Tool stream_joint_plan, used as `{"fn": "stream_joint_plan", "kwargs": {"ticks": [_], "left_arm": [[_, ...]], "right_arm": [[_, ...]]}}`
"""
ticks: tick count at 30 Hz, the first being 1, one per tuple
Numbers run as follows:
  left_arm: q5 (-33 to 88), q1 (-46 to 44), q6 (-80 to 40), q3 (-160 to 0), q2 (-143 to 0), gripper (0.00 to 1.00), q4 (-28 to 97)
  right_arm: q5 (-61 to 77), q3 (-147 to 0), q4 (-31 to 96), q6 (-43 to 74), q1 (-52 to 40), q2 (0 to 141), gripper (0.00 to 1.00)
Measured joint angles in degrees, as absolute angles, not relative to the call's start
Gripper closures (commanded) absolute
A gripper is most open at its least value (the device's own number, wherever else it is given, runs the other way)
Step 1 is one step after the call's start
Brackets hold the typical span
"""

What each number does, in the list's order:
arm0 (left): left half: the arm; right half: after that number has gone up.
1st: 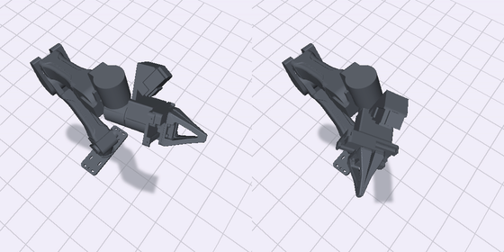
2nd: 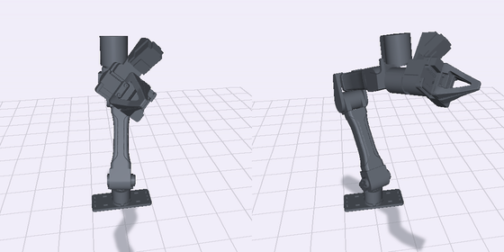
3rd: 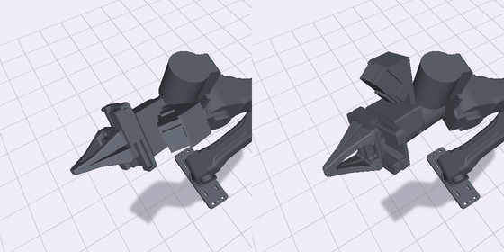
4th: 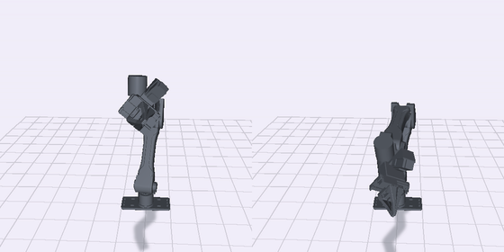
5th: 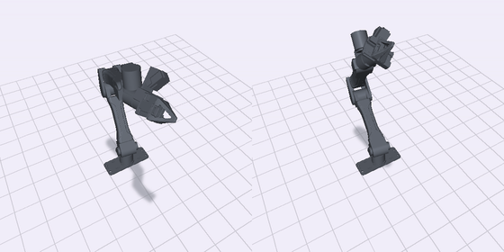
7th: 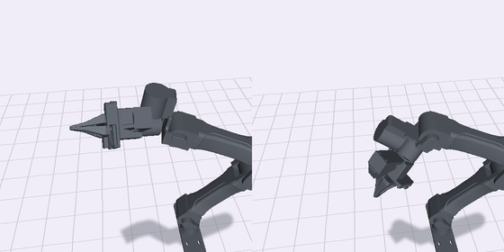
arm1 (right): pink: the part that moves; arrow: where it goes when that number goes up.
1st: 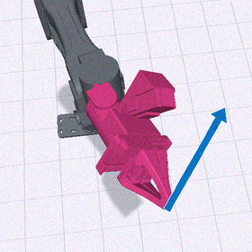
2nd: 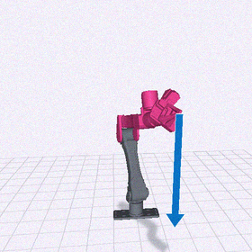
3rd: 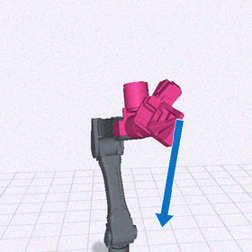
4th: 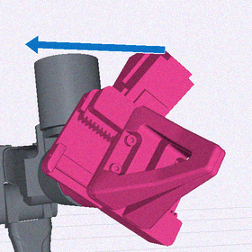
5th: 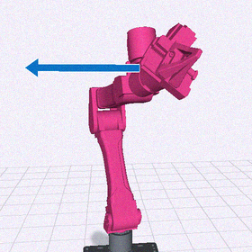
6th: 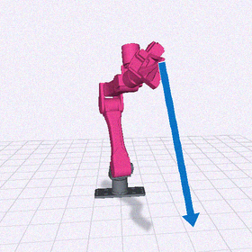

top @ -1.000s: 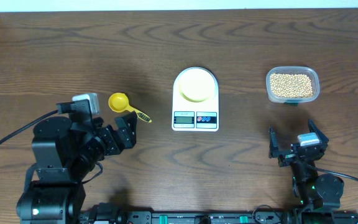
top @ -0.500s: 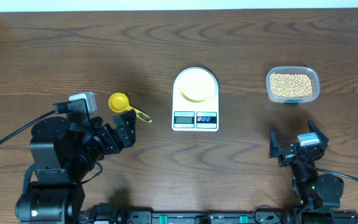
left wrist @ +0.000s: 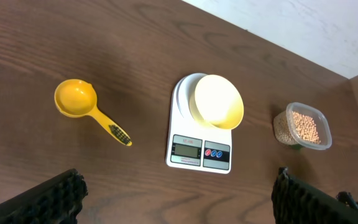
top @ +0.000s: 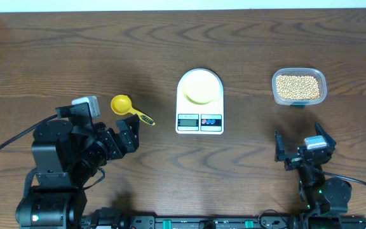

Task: Scoop item into bowl and weigh 50g on scale
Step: 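Move the left gripper forward toward the yellow scoop's cup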

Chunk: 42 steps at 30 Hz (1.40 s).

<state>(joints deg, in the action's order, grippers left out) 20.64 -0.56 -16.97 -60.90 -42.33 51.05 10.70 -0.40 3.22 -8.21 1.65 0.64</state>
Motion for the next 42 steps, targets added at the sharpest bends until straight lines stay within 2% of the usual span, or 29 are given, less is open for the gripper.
{"fn": "stream_joint_plan", "kwargs": {"ticks": [15,26,42], "left_arm": [[21.0,-0.6,-17.8,-60.9,-42.3,0.02,54.2],[11.3,-0.6,-23.0,-60.9,-43.4,0.02,54.2],[5.9,-0.6,-27.3,-60.9,-55.7,0.02,56.7]], "right_arm": [[10.7,-0.4,3.2,-8.2,1.7,0.6,0.01],[10.7,-0.4,3.2,-8.2,1.7,0.6,0.01],[10.7,-0.4,3.2,-8.2,1.7,0.6,0.01]]}}
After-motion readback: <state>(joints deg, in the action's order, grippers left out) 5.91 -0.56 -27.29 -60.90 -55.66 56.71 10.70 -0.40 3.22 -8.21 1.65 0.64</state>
